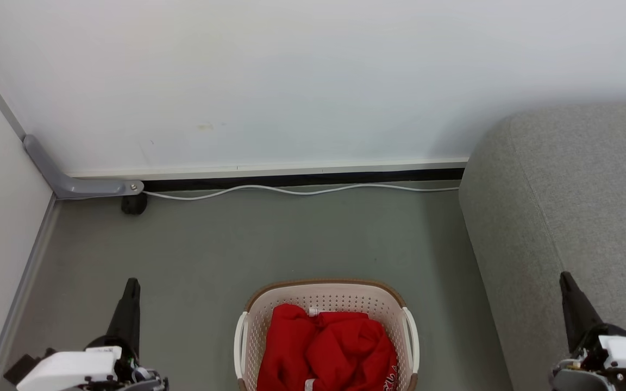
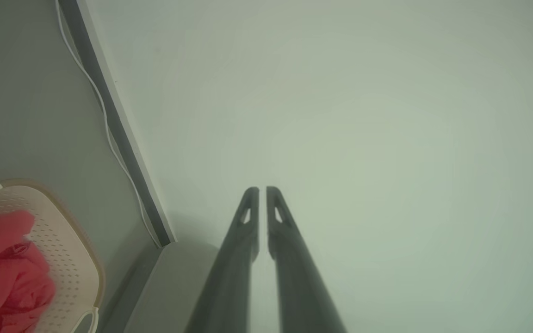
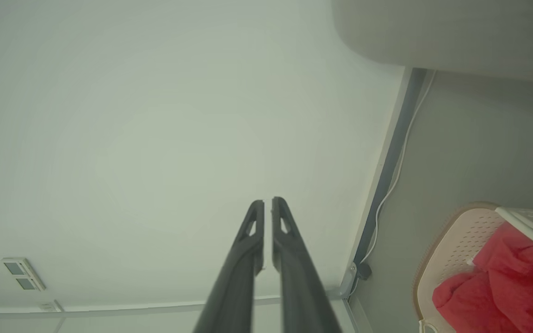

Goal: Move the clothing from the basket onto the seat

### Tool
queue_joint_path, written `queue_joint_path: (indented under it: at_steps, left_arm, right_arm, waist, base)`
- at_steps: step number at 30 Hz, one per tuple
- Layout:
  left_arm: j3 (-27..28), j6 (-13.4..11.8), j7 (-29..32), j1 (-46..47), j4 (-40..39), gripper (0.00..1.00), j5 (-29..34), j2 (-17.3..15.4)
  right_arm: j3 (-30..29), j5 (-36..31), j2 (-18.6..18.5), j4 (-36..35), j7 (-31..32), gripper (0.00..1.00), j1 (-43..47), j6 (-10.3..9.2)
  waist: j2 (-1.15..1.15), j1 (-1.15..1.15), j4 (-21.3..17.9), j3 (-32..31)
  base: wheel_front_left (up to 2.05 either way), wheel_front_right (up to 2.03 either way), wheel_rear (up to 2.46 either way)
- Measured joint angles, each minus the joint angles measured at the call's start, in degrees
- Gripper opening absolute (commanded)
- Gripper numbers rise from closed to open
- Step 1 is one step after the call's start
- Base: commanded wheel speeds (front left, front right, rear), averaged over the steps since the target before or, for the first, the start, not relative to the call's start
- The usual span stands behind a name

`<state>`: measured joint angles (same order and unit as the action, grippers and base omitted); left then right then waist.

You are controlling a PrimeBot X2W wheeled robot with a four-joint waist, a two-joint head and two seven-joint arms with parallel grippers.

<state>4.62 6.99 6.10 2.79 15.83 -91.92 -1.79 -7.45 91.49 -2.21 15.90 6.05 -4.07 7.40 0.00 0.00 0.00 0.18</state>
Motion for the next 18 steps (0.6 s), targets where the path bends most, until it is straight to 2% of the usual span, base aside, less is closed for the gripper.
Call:
queue_joint_path:
  at_steps: [6,18]
  left_arm:
    - [-0.26,-0.02,-0.11,-3.17,3.72,1.00,0.03,1.41]
    - [-1.58,-0.02,-2.18,-2.05,4.19,1.00,0.70,1.15]
  right_arm:
    - [0.51,-0.07,1.32,3.47,-0.02,1.00,2.86,-0.12]
    - [1.92,-0.86,0.63,3.58,-1.15,1.00,1.65,-0.18]
  waist:
    - [0.00,0.00,0.00,0.14]
    - [0.00,0.02,-0.08,0.27]
  base:
    - [0.00,0.00,0.00]
    - [0.00,0.00,0.00]
